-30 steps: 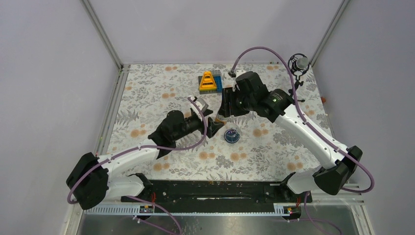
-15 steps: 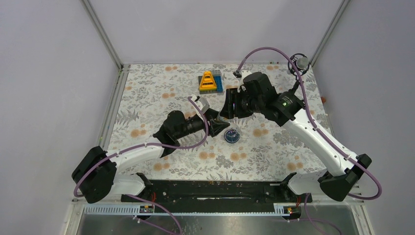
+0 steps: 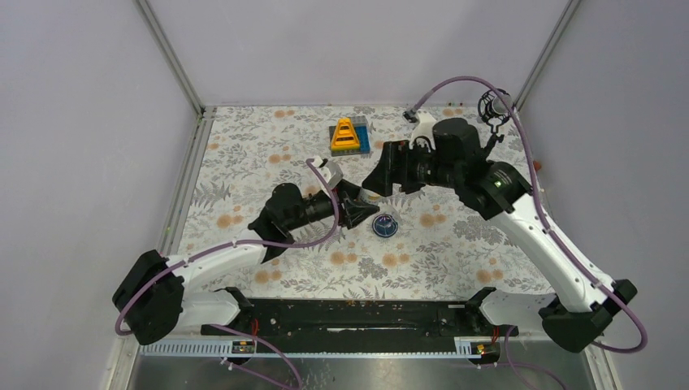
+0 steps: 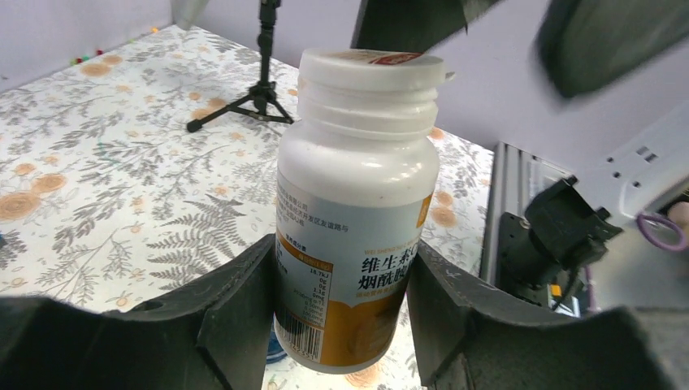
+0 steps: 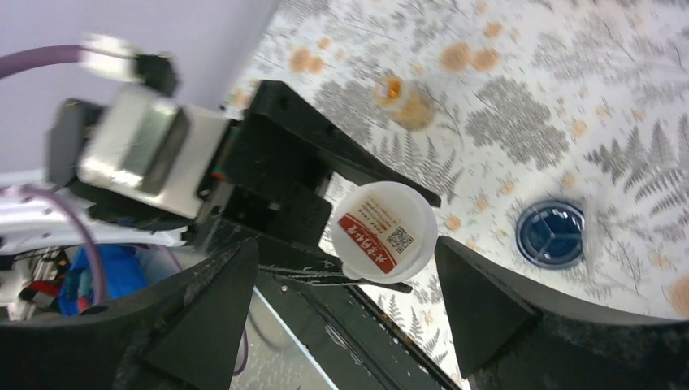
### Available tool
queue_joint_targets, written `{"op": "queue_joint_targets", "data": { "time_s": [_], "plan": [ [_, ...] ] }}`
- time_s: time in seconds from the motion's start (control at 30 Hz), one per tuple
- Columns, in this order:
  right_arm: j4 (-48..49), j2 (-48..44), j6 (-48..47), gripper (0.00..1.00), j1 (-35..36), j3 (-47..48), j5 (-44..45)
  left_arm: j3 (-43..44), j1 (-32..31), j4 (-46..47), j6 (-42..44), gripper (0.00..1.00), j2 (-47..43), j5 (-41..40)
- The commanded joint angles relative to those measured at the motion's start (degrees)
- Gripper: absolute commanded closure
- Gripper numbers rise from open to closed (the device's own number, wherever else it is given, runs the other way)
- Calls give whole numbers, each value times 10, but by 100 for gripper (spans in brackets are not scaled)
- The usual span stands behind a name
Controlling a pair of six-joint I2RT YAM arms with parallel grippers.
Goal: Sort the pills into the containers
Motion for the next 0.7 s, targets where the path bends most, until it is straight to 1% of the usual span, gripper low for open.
{"op": "queue_joint_targets", "data": {
  "time_s": [0.0,0.17,0.23,0.33,0.43,0.5,0.53,0.57,0.67],
  "plan": [
    [103,-64,-43,13,-16,-23,-124,12,11,-14,-17,100,-46,90],
    [133,-94,-132,13,-16,-68,-160,34,23,-38,-41,100,-65,178],
    [151,-101,-152,13,-16,-81,-194,41,24,-38,-52,100,-68,207],
    [205,-117,-161,13,-16,-115,-225,46,25,-27,-70,100,-73,245],
    [239,-122,-156,13,-16,-133,-238,44,25,-8,-86,100,-77,253],
    [248,-117,-151,16,-16,-136,-236,44,25,2,-93,100,-77,260],
    [251,-113,-149,18,-16,-137,-231,45,25,5,-95,100,-76,262],
    [252,-109,-148,24,-16,-136,-231,45,26,8,-98,100,-76,264],
    [257,-102,-137,43,-16,-133,-231,42,26,22,-102,100,-77,264]
  ]
}}
